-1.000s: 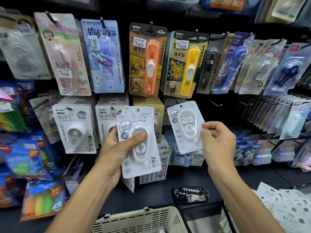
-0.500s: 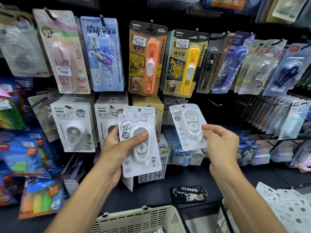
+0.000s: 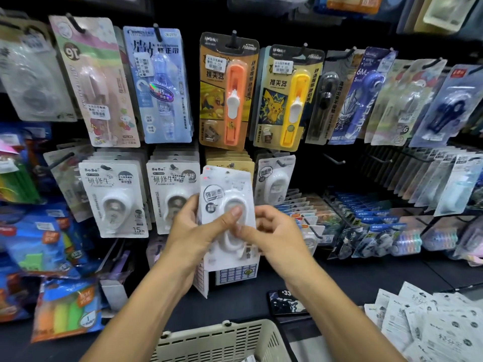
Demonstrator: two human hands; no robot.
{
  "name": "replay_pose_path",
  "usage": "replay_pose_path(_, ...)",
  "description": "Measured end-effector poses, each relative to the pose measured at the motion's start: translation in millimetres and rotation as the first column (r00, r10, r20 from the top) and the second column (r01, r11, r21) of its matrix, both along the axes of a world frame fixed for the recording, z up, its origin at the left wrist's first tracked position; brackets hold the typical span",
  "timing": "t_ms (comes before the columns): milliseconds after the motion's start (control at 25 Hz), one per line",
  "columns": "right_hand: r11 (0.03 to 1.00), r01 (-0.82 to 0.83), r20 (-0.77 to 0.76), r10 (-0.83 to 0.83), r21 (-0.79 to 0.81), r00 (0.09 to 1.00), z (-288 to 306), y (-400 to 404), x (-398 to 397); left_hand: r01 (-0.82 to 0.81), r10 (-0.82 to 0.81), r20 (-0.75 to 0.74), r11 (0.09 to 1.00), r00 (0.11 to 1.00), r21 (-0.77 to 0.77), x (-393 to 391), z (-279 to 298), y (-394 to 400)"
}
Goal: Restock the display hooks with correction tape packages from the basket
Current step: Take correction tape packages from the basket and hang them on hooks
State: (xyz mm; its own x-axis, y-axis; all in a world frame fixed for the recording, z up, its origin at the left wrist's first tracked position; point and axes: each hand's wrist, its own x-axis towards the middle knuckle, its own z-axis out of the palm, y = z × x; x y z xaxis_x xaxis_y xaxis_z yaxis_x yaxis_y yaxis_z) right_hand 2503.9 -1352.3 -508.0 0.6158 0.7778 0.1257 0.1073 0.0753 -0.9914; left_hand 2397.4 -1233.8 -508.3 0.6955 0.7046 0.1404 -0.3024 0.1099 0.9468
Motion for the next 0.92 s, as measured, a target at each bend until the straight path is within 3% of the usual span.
replay_pose_path(120, 0.984, 0.108, -0.223, -0.075, 0.139, 0.972, 6.0, -5.3, 20.3, 0.026, -0.021, 0.073, 0.997, 0.997, -0.068, -3.5, 1.9, 6.5)
replay_pose_path(280, 0.931, 0.358, -0.139, -0.347, 0.063, 0.927, 7.8, -18.6, 49.8, -0.050, 0.053, 0.044, 0.997, 0.998, -0.061, -6.5, 3.9, 13.6)
replay_pose_path(440, 0.854, 0.517, -0.079, -0.513, 0.057, 0.855, 7.6, -26.8, 63.1, -0.067, 0.070, 0.046, 0.996, 0.997, -0.061, -5.7, 4.9, 11.1)
replay_pose_path(600, 0.864, 0.500, -0.019, -0.500, 0.064, 0.866, 8.2, -22.1, 62.0, -0.066, 0.069, 0.037, 0.995, 0.997, -0.070, -5.8, 5.7, 7.2)
replay_pose_path(760, 0.874, 0.479, -0.165, -0.486, -0.082, 0.858, 4.2, -22.2, 61.4, -0.092, 0.095, 0.034, 0.992, 0.995, -0.087, -7.3, 7.5, 8.0)
replay_pose_path(800, 0.874, 0.475, -0.133, -0.485, -0.101, 0.864, 3.3, -21.8, 59.8, -0.088, 0.094, 0.046, 0.991, 0.995, -0.103, -6.8, 7.0, 9.6)
replay_pose_path(840, 0.890, 0.449, -0.081, -0.455, -0.084, 0.887, 2.5, -20.0, 56.1, -0.075, 0.082, 0.057, 0.990, 0.995, -0.120, -4.7, 5.9, 10.0)
replay_pose_path(920, 0.972, 0.234, -0.081, -0.230, 0.032, 0.970, 1.9, -11.8, 39.9, -0.031, 0.034, 0.031, 0.995, 0.999, -0.096, 5.1, 6.5, 3.7)
